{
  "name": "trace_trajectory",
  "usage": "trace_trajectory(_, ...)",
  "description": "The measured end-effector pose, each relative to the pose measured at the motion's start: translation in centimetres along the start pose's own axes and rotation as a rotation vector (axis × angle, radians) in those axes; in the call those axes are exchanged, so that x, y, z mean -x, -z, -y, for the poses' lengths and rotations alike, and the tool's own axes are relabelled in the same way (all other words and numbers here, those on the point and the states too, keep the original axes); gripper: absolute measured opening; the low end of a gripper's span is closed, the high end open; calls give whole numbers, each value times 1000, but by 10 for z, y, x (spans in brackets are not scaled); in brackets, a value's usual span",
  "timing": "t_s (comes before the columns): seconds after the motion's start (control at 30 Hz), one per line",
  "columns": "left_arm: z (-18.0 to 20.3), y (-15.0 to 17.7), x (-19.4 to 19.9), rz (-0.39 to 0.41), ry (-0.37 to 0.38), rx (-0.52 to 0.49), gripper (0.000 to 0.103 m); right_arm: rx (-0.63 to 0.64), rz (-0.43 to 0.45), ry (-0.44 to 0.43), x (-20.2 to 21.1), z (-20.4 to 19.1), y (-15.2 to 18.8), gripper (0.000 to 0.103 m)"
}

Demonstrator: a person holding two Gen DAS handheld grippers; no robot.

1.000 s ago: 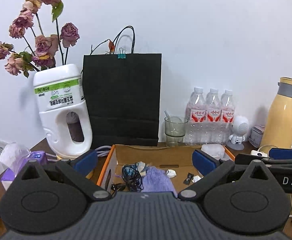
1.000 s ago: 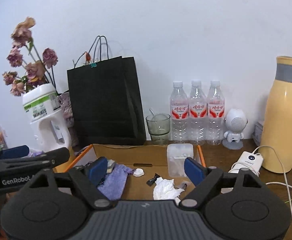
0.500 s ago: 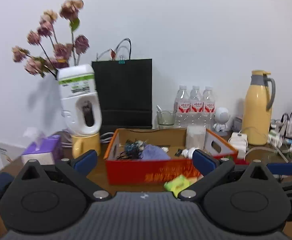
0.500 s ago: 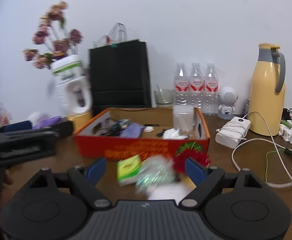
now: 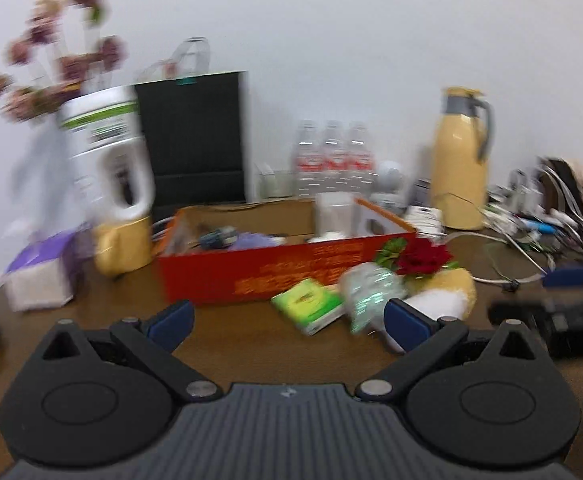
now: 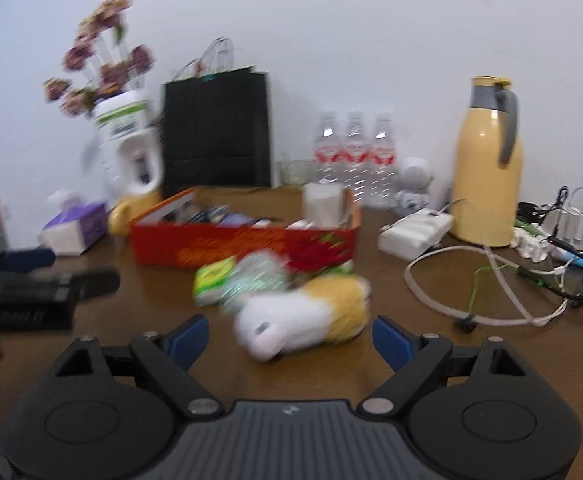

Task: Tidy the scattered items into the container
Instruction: 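Grasp the clear plastic bag with the left gripper while the right grasps the red rose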

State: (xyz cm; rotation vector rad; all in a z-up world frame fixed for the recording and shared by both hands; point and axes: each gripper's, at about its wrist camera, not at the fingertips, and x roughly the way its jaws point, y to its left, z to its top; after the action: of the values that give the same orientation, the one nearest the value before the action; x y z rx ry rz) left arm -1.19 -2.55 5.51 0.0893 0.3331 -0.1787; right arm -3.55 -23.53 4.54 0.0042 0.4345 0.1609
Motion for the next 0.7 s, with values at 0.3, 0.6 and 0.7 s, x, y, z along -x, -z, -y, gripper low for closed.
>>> trace_trajectory(0.3,45,-29,-106,-115,176,-146,97,5,30,12,-57,39,-56,88)
trace_trajectory(0.6,24,-26,-153,-275,270,18,33,17,-78,-49,-114,38,-62,87)
trace_trajectory(0.7,20,-27,-147,-250,241,4,21,18,-111,-70,-133,33,-61,86)
